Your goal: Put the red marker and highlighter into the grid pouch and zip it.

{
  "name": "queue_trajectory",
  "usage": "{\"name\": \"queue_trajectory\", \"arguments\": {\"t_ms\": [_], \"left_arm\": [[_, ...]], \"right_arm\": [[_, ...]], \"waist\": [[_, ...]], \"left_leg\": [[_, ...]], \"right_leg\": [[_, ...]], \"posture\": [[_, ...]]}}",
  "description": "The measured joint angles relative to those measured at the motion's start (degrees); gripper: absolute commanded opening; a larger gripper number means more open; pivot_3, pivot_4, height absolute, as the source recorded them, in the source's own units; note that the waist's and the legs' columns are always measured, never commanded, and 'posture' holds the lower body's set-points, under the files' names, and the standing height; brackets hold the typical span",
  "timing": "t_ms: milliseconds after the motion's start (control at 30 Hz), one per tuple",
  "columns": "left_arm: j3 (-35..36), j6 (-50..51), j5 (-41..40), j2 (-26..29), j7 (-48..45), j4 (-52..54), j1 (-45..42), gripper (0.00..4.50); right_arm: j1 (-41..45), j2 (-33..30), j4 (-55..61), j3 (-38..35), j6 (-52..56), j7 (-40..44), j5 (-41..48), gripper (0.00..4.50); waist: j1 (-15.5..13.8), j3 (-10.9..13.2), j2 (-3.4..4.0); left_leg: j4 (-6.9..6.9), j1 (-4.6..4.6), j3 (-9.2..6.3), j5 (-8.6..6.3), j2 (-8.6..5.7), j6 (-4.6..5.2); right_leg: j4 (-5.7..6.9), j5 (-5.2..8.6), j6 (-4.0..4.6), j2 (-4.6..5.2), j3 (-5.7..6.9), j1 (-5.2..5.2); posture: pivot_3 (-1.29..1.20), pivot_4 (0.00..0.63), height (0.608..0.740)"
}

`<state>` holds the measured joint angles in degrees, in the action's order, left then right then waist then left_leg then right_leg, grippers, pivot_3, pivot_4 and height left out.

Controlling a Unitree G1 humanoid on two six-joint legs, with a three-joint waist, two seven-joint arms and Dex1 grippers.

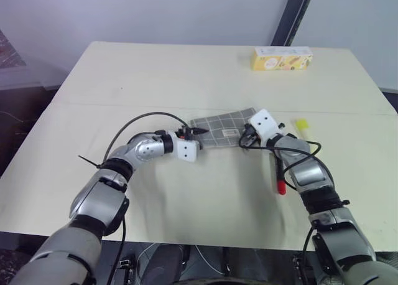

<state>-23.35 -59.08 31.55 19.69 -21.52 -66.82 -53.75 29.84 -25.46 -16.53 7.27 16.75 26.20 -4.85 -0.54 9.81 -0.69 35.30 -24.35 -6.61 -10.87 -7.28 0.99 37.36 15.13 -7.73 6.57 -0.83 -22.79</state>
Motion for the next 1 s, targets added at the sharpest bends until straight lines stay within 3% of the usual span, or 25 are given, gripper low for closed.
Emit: {"name": "queue_trajectory", "arguments": {"t_ms": [33,133,233,433,633,967,1000], "left_arm": [[0.10,-0.03,-0.57,0.02,-0.29,0.01,-0.32,0.05],[0.13,-0.27,-1.86,-0.12,-1.03,0.00,-0.21,0.01],[0.14,-0.56,-2.45,0.03,-1.05,0.13,0.07,0.00],[2.96,-0.88,-8.20,0.37,-2.80,0.89,3.09,0.00],[6.16,2.14,-13.25,0.72,-4.03,3.63,6.82,0.00],[6.82,4.13,-13.41,1.60,-2.49,6.81,8.96,0.00],[6.81,4.41,-13.38,1.60,-2.30,6.92,8.98,0.00]], "right_arm": [[-0.17,0.00,0.21,-0.02,0.04,-0.07,-0.05,0.00],[-0.38,0.01,0.52,-0.51,0.13,0.13,0.38,0.00],[-0.59,0.15,1.28,-2.17,0.38,-0.08,1.49,1.28],[-1.59,0.70,9.13,-7.22,2.17,-0.16,6.07,4.48],[-6.56,-3.14,15.42,-8.48,6.96,2.73,7.94,4.48],[-9.26,-4.96,15.33,-7.14,10.66,3.52,7.37,4.48],[-9.25,-4.71,15.02,-6.78,10.66,3.37,7.35,4.24]], "waist": [[0.00,-0.02,0.03],[0.00,-0.04,0.05],[0.01,-0.04,0.06],[0.22,-0.03,0.06],[0.42,-0.03,0.06],[1.24,-0.03,0.06],[1.25,-0.03,0.06]], "left_leg": [[0.00,0.01,0.01,0.00,0.00,0.00],[-0.01,0.00,0.01,0.00,-0.01,0.00],[-0.04,0.00,0.01,0.00,-0.01,0.00],[-0.08,-0.04,0.01,0.00,0.02,0.00],[-0.07,-0.04,0.01,0.00,0.03,0.00],[-0.04,-0.02,0.00,0.00,0.05,-0.01],[-0.03,-0.02,0.00,0.01,0.05,-0.02]], "right_leg": [[0.00,0.00,0.00,0.00,0.00,0.02],[-0.02,0.00,0.00,0.01,-0.01,0.00],[-0.03,0.00,0.00,0.01,-0.01,-0.01],[-0.03,0.00,0.00,0.01,-0.02,-0.11],[0.00,0.00,0.00,0.00,-0.02,-0.11],[0.04,0.00,0.00,-0.02,-0.03,-0.09],[0.05,0.00,0.00,-0.02,-0.03,-0.09]], "posture": [[0.00,0.150,0.740],[0.00,0.150,0.740],[0.00,0.150,0.740],[0.00,0.150,0.740],[0.00,0.150,0.740],[0.00,0.150,0.740],[0.00,0.150,0.740]]}}
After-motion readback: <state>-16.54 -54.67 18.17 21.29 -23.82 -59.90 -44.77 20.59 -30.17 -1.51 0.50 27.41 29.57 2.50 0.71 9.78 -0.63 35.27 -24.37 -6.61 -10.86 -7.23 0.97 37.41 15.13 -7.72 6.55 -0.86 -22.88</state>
